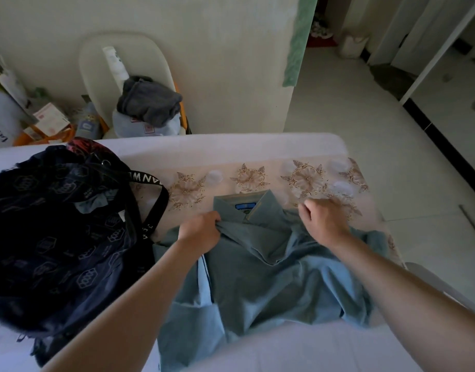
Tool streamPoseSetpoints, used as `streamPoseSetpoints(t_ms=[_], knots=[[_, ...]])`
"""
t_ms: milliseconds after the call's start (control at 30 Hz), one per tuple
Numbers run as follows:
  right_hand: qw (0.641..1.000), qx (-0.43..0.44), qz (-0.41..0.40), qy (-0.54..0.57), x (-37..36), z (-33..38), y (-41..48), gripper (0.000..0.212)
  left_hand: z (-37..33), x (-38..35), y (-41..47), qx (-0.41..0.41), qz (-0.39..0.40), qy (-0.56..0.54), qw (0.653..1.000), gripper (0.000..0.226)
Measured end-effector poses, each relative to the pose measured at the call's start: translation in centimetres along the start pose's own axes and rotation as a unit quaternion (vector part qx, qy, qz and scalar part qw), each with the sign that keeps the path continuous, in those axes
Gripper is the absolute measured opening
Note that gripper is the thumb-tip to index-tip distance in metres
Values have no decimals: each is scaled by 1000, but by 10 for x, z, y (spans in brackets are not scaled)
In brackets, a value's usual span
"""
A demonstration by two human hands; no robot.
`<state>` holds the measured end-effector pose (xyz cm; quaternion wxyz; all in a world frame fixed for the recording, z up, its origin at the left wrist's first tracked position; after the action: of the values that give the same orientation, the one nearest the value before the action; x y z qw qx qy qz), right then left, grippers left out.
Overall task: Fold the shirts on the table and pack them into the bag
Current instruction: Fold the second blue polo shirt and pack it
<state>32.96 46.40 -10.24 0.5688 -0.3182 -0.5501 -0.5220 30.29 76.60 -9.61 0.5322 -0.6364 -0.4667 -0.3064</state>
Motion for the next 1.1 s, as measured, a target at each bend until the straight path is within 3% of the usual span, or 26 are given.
streamPoseSetpoints(t_ms=[67, 133, 200, 300, 367, 433, 500, 600, 633, 700, 767, 900, 1000, 1067, 1100], knots=[[991, 35, 127, -30, -2, -2, 2, 23, -8, 10, 16, 5, 17, 24, 1000, 36], [961, 51, 269, -29, -6, 3, -1, 62, -12, 8, 27, 14, 55, 41, 998, 34], [938, 67, 338, -43, -12, 11, -5, 72, -10, 1, 31, 27, 78, 28, 996, 30], [950, 46, 309, 26, -23, 9, -3, 35, -5, -13, 30, 27, 94, 16, 995, 26], [958, -56, 234, 157, -22, 5, -1, 12, -3, -13, 30, 29, 73, 2, 997, 32], [939, -185, 173, 233, -21, -5, 6, 23, -4, -10, 35, 11, 57, 33, 998, 51], [953, -242, 107, 147, -16, -18, 17, 26, -4, -4, 44, 12, 33, 27, 999, 52], [965, -252, 62, -33, -12, -30, 29, 16, -7, 5, 54, 5, -59, -6, 998, 30], [963, -250, 62, -72, -13, -30, 28, 18, -8, 7, 56, -2, -92, -13, 996, 22], [967, -215, 75, -113, -19, -21, 22, 45, -8, 7, 56, -19, -128, -29, 991, 22], [987, -112, 79, -87, -24, 1, 11, 62, -5, 2, 49, -24, -128, -72, 989, 29], [982, 77, 170, 3, -47, 55, -25, 61, 7, -18, 0, -156, -133, -124, 971, 19], [960, 48, 276, 5, -63, 76, -44, 65, 28, -41, -38, -227, -24, 15, 974, 62], [961, 20, 276, -32, -64, 84, -45, 66, 47, -56, -51, -228, 27, 132, 964, 88], [963, 14, 266, -50, -62, 90, -43, 66, 55, -59, -54, -222, 29, 157, 962, 89]])
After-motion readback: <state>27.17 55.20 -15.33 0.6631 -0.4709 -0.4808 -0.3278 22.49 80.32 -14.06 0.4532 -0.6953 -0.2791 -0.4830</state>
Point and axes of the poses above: each hand's wrist, its own y-axis towards the middle knuckle, its own x-axis out of the back of the hand, z = x × y, the point moved 2 cm from there along y, towards the middle knuckle
